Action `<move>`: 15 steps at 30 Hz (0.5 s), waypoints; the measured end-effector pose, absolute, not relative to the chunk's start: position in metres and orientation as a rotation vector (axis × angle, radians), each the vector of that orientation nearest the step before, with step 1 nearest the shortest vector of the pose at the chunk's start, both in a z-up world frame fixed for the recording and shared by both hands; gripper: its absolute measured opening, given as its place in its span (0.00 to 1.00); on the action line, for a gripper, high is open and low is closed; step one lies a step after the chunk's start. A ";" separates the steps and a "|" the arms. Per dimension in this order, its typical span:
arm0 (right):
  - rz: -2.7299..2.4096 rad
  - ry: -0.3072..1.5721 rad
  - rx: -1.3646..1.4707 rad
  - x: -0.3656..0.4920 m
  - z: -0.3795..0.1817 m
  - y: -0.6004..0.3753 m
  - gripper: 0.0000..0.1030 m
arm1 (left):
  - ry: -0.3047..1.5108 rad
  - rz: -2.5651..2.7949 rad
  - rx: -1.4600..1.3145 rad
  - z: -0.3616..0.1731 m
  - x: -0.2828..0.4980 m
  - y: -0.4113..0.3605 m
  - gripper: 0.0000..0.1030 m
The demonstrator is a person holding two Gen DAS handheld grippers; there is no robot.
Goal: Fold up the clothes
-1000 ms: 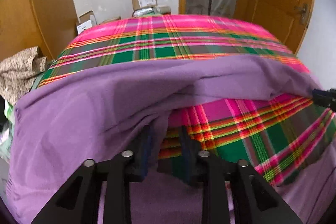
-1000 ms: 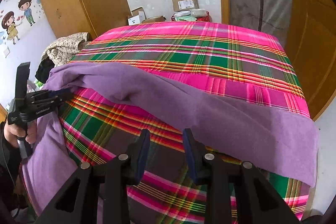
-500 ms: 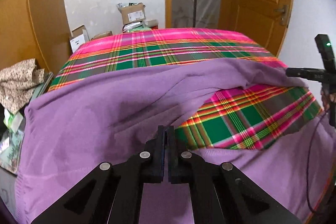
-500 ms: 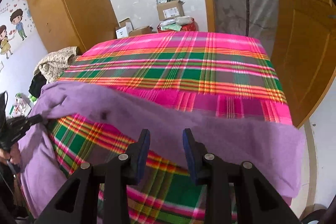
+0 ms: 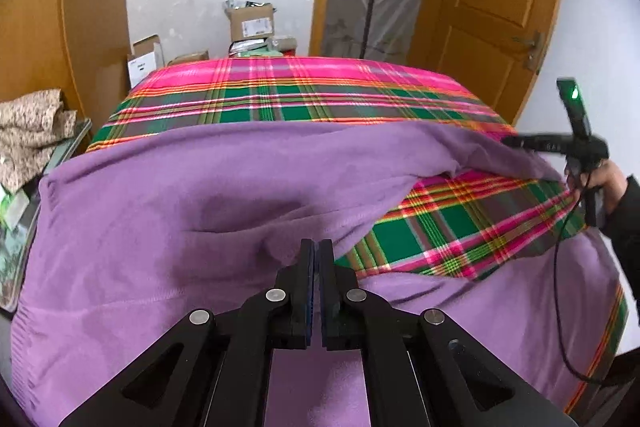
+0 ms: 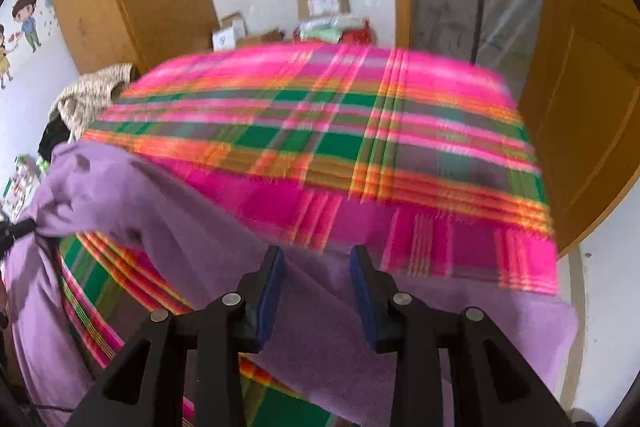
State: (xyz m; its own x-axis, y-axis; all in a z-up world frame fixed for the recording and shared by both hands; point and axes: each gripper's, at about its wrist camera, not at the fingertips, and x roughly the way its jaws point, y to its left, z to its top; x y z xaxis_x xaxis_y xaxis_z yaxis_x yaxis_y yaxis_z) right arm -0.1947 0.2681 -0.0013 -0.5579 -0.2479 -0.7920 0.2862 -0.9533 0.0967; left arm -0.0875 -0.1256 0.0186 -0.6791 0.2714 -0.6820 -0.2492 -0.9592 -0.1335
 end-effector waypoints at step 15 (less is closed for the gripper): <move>-2.469 0.226 1.278 -0.204 0.000 0.267 0.39 | -0.156 2.659 -1.136 0.005 -0.109 -0.117 0.07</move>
